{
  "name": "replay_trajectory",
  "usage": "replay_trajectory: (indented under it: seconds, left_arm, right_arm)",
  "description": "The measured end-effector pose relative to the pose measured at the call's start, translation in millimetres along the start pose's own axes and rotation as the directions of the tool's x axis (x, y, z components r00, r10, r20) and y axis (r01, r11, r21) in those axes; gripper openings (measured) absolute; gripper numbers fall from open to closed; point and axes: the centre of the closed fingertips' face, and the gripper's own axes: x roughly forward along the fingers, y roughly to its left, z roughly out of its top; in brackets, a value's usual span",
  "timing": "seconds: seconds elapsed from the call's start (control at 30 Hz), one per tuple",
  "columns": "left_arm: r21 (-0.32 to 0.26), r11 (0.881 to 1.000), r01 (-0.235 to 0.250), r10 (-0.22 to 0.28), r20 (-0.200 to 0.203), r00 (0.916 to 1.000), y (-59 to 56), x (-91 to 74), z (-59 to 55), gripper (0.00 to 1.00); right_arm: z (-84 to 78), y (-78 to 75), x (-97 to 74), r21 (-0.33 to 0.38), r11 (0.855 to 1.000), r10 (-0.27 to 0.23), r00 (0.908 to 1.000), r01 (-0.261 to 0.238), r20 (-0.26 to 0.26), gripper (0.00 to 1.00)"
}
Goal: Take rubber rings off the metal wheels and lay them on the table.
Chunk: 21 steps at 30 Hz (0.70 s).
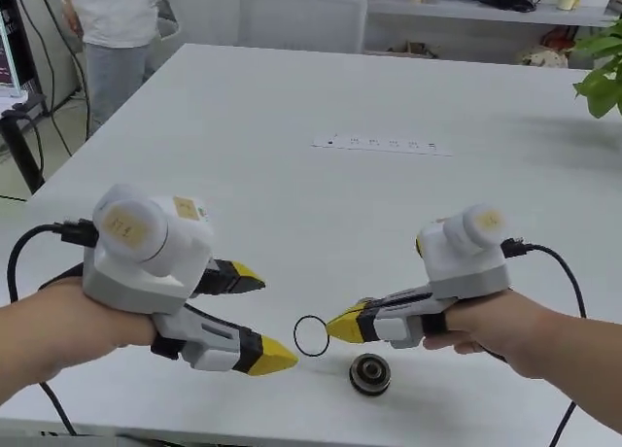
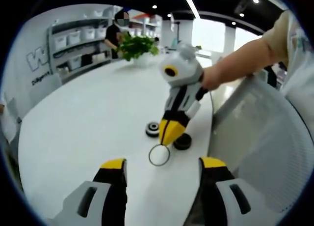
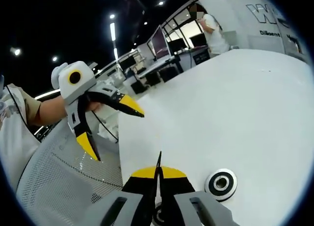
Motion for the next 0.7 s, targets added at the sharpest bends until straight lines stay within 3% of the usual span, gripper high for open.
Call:
replay_trajectory:
  seconds: [0.33, 0.5, 0.7]
  left_arm:
    - [0.009, 1.000, -0.003, 0.003, -0.021, 0.9998, 0.2, -0.5, -5.7, 0.61]
    - [0.003, 1.000, -0.002, 0.003, -0.019, 0.9998, -1.0, 0.3, -6.0, 0.61]
    - [0.011, 1.000, 0.005, -0.005, -0.027, 0.9996, -3.4, 1.9, -5.4, 0.61]
  right_arm:
    - [-16.0, -11.6, 10.9, -0.016, 0.998, -0.064, 0.9943, 0.063, -0.086, 0.00]
    - [-19.5, -14.8, 9.5, -0.042, 0.996, -0.084, 0.9908, 0.079, -0.106, 0.00]
    - [-20.5, -15.9, 6.9, -0.070, 0.993, -0.098, 0.9891, 0.090, -0.111, 0.08]
